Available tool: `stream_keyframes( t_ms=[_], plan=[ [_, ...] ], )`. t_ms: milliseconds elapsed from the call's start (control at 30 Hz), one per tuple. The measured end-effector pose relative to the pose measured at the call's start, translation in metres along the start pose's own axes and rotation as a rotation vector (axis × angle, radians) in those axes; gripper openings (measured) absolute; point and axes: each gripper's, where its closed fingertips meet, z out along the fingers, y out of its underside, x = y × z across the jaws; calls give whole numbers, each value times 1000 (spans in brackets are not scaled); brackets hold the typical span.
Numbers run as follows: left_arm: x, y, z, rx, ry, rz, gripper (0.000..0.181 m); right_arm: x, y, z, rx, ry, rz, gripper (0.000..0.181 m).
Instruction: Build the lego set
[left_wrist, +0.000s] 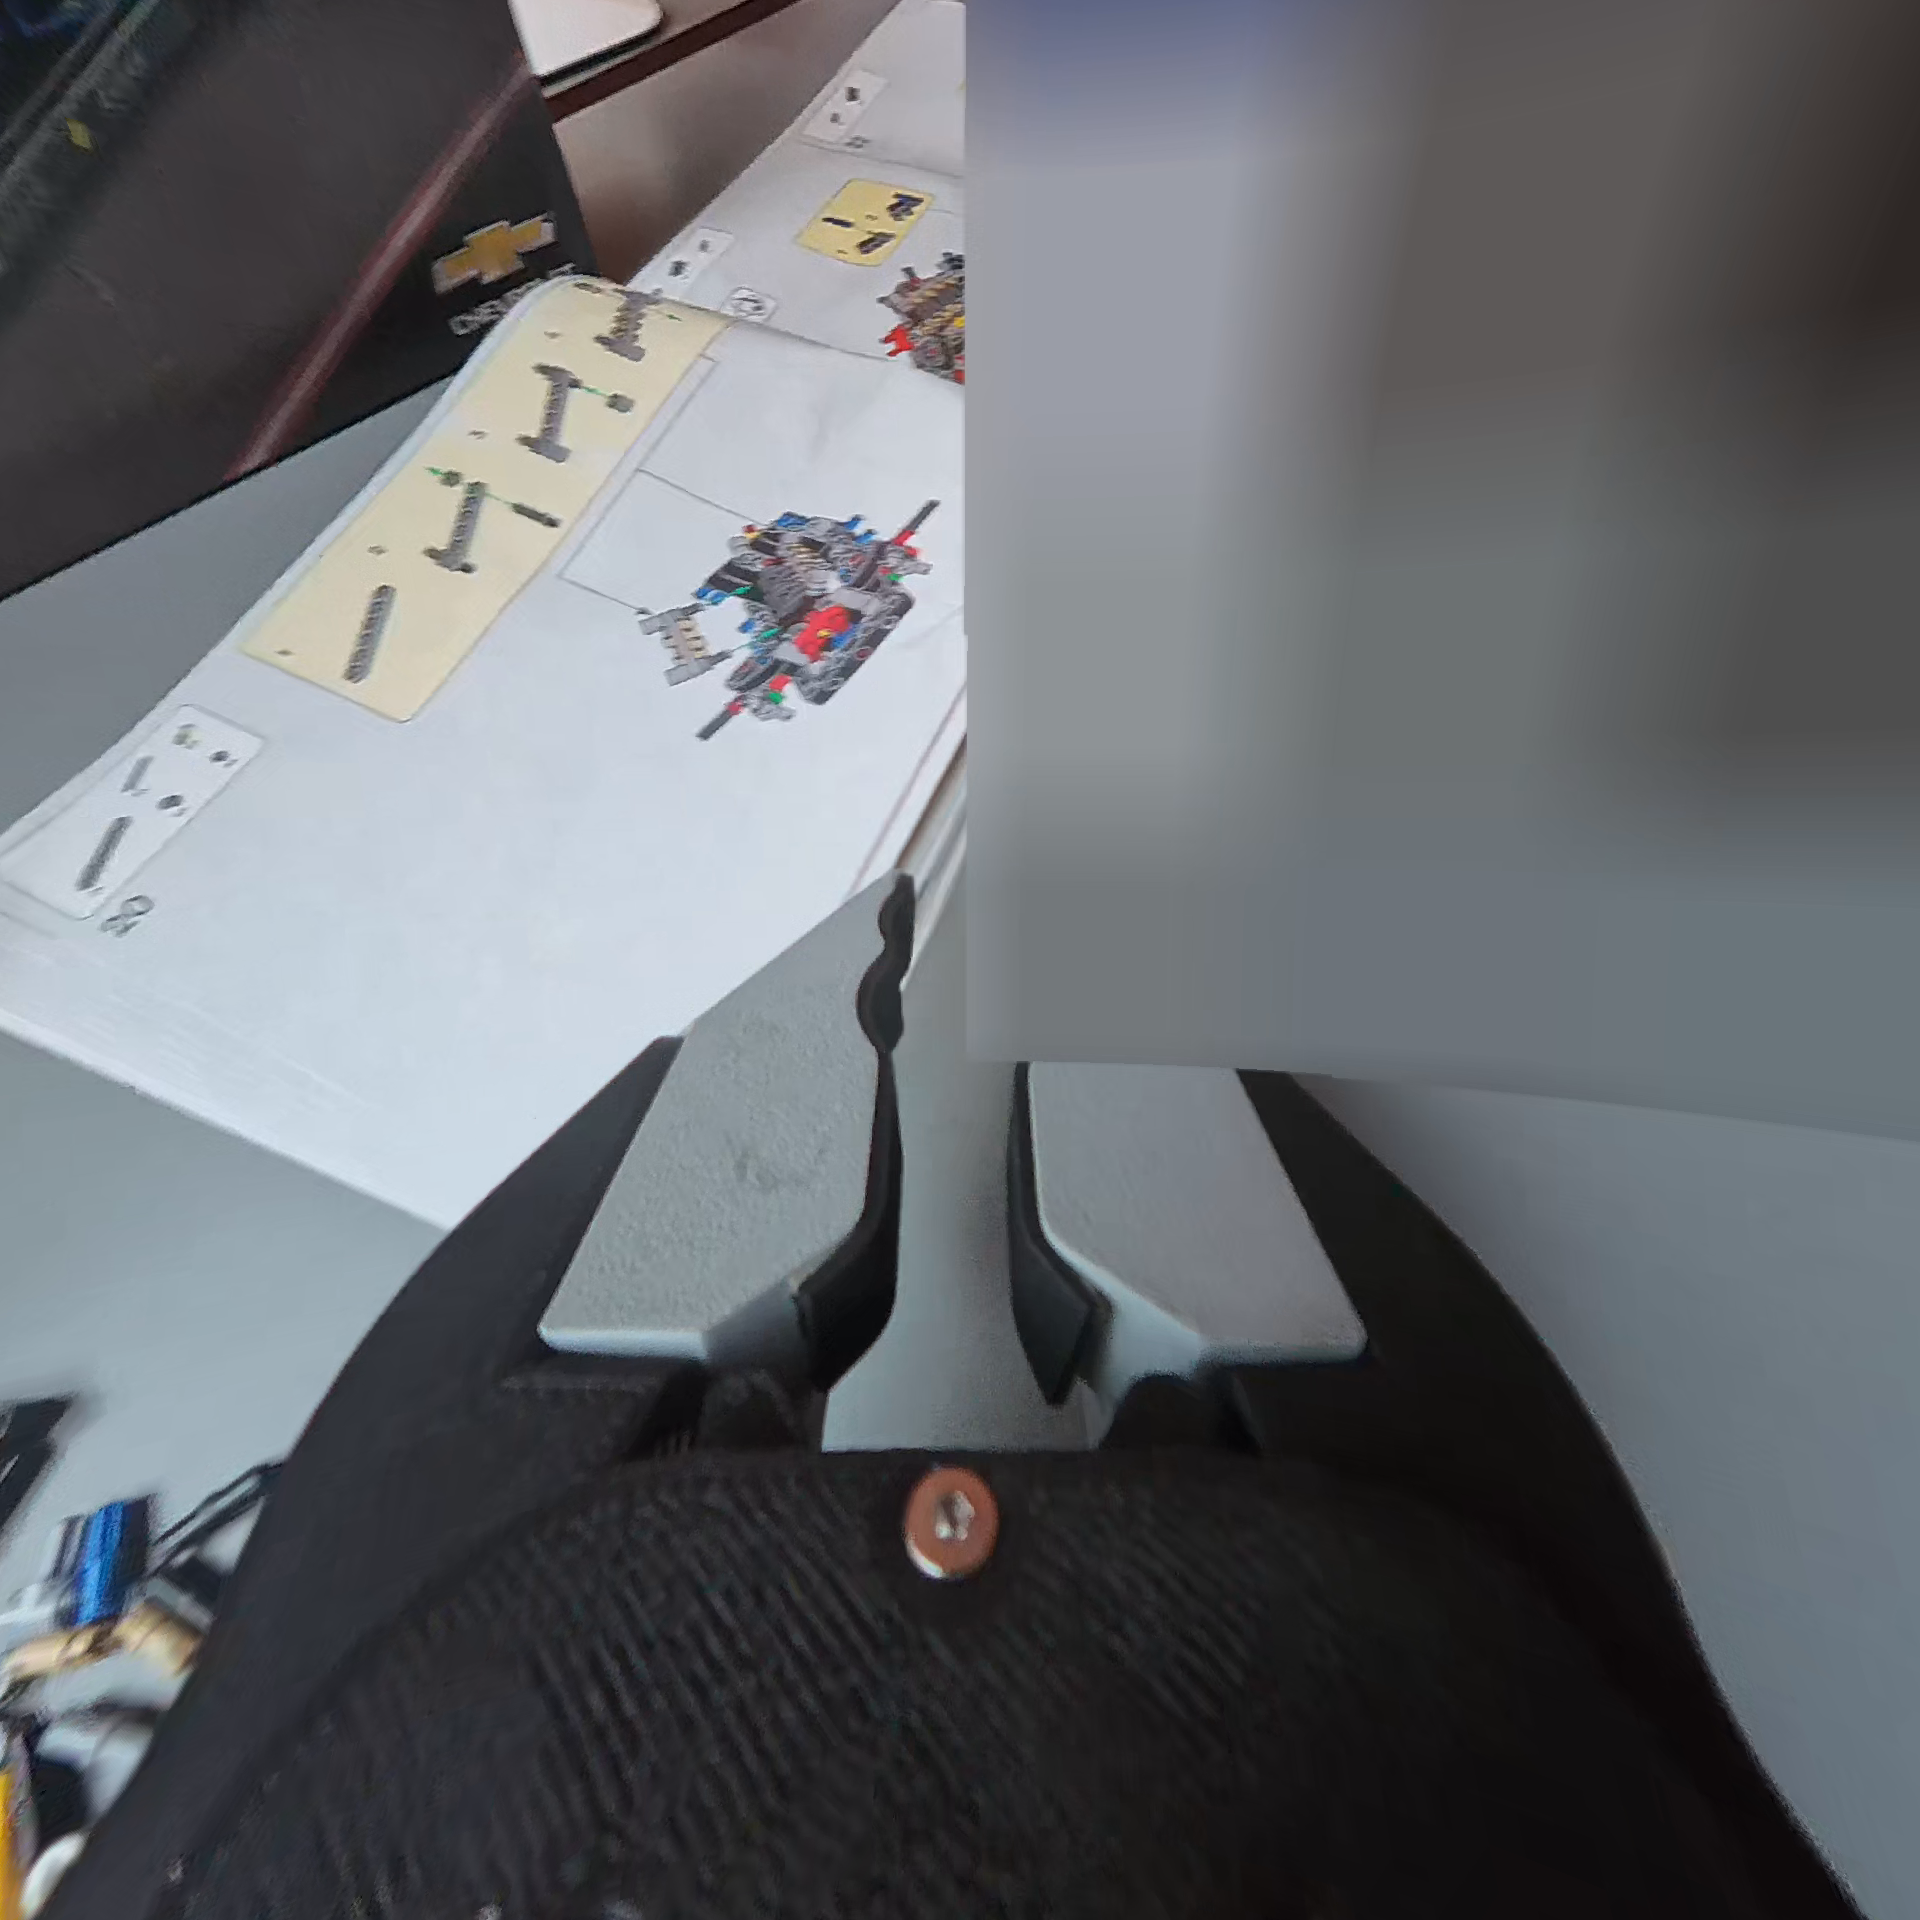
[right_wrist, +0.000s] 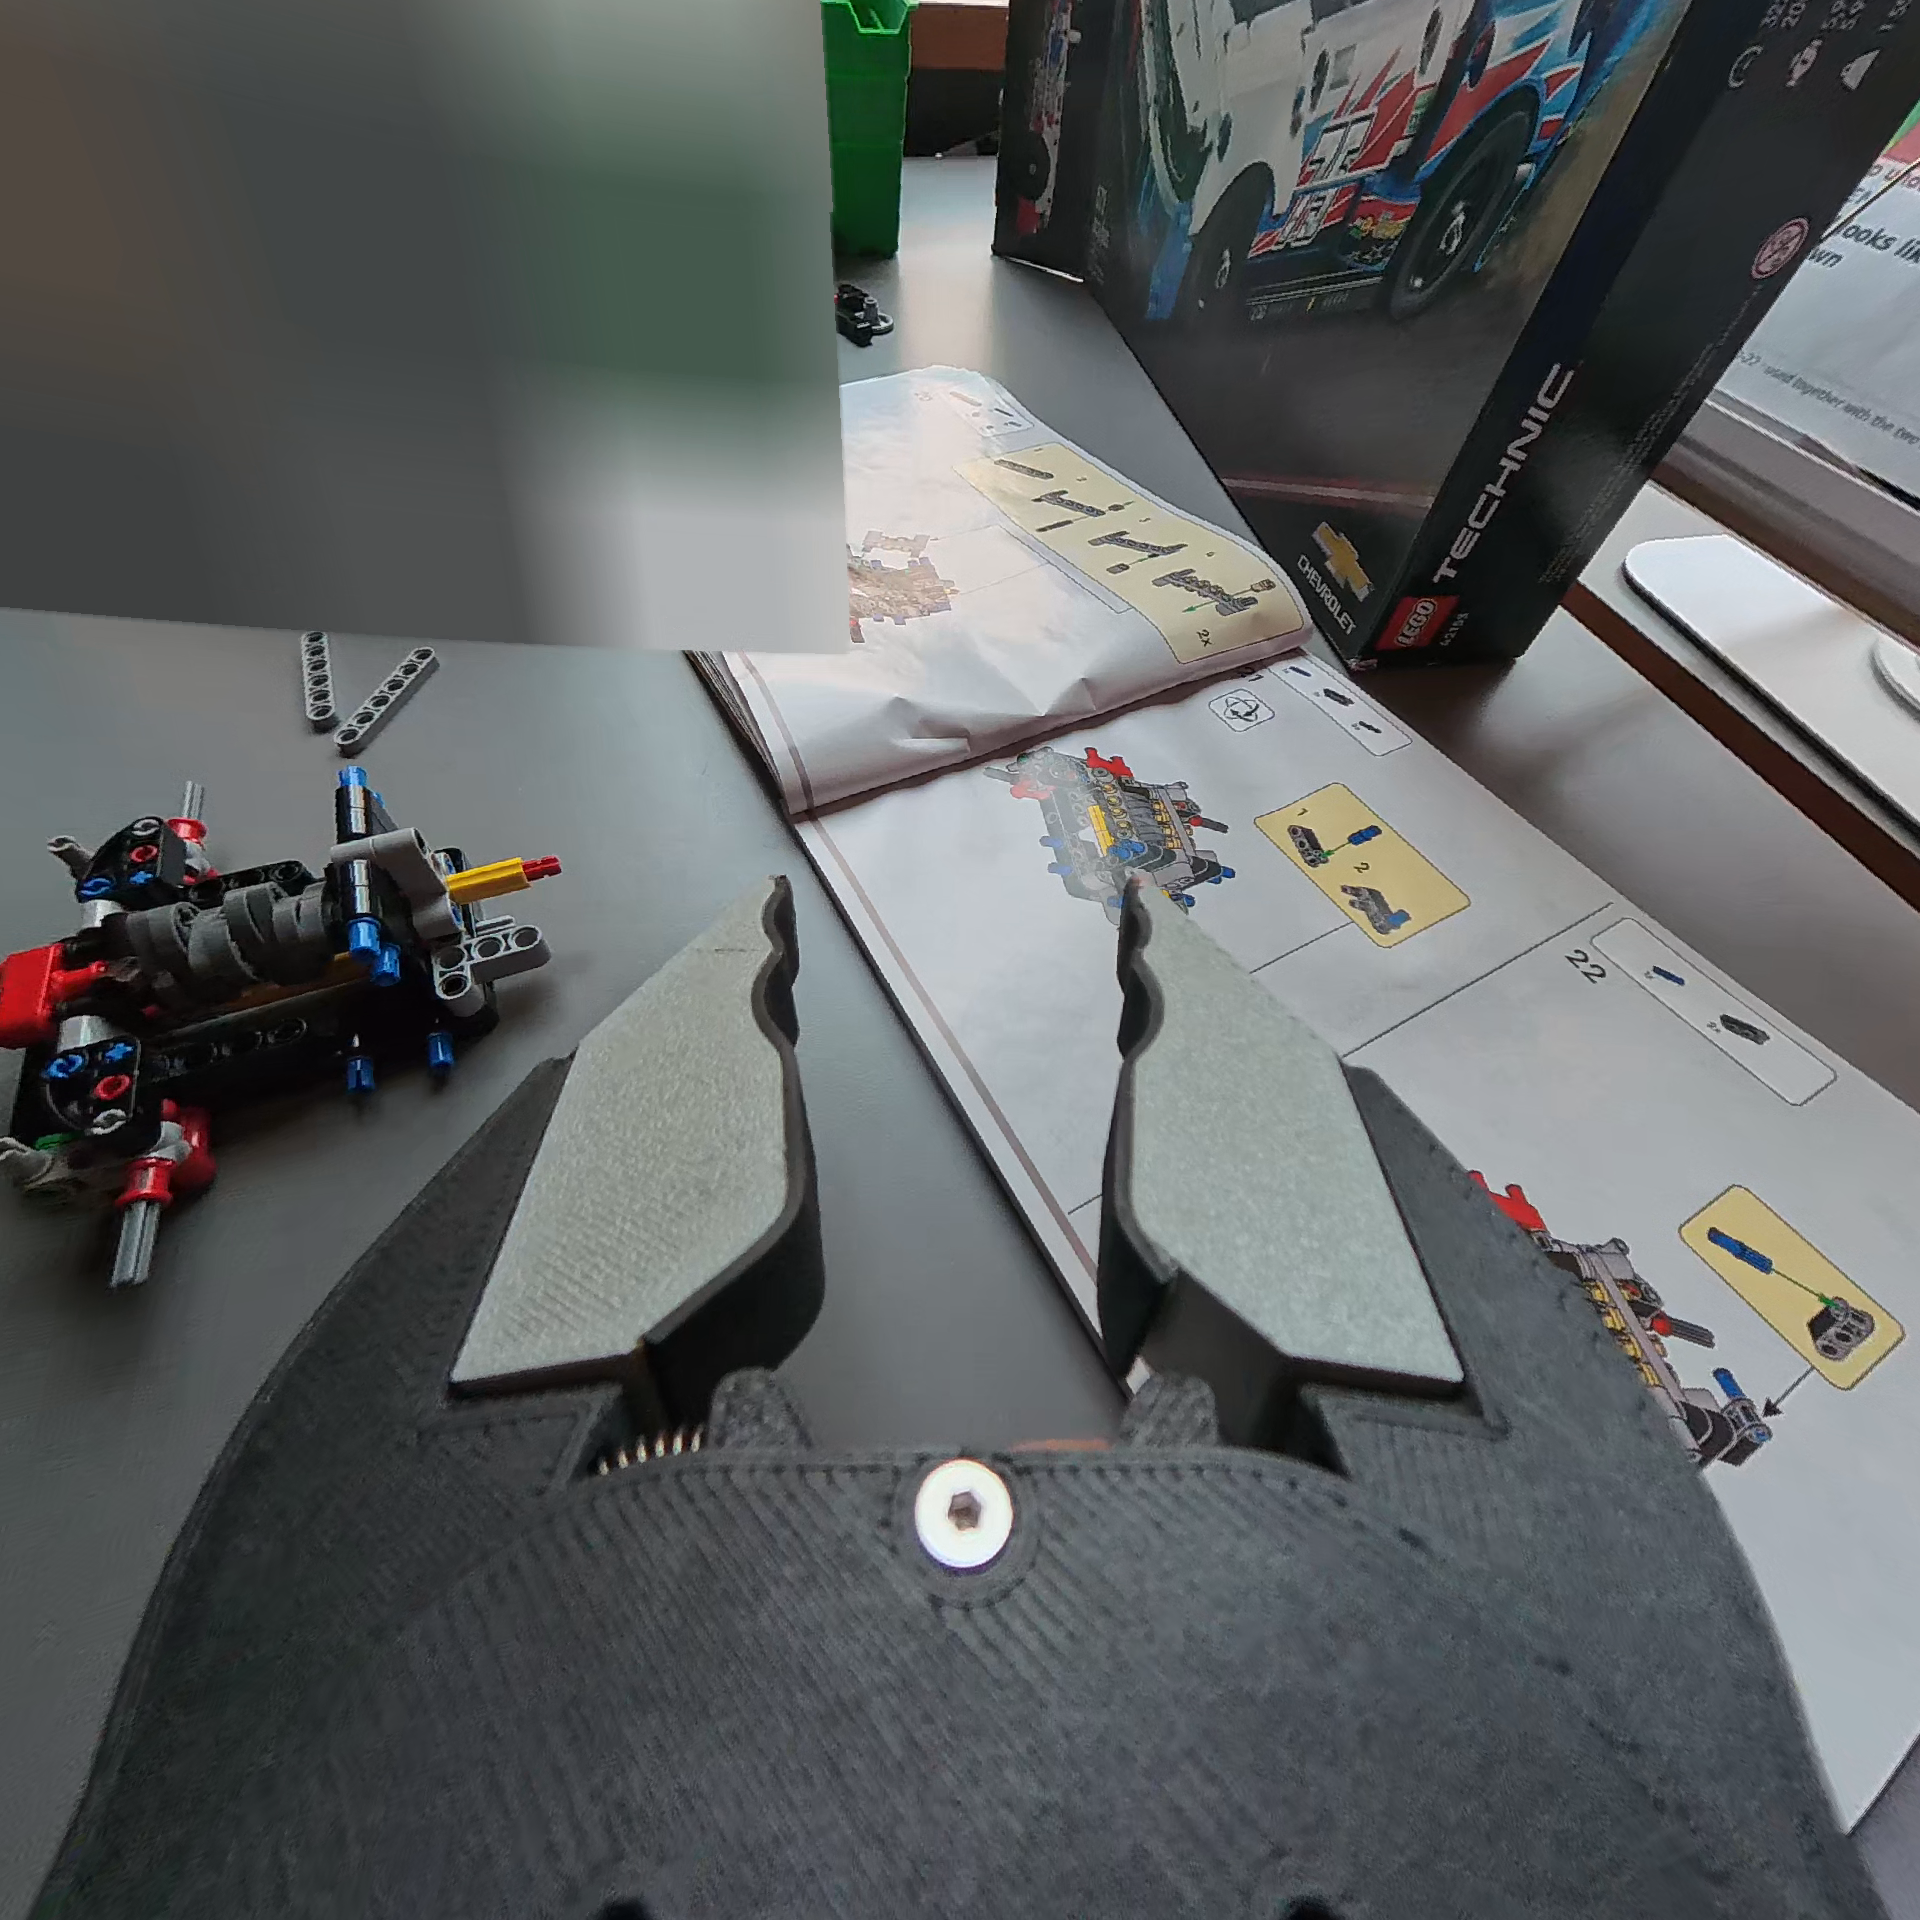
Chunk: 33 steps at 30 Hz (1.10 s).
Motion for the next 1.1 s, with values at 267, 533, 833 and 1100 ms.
stream_keyframes(
  t_ms=[267,533,833,1100],
  plan=[
    [54,-1,0,-9,267,105,11,-1,-1,-1,12,-3,-5,59],
    [96,17,-5,-89,456,216,10,0,-1,-1,12,8,-10,59],
    [104,13,3,-83,456,229,5,1,0,0,-3,19,-17,58],
    [109,33,11,-205,444,290,21,1,1,1,-10,21,-18,57]
  ],
)
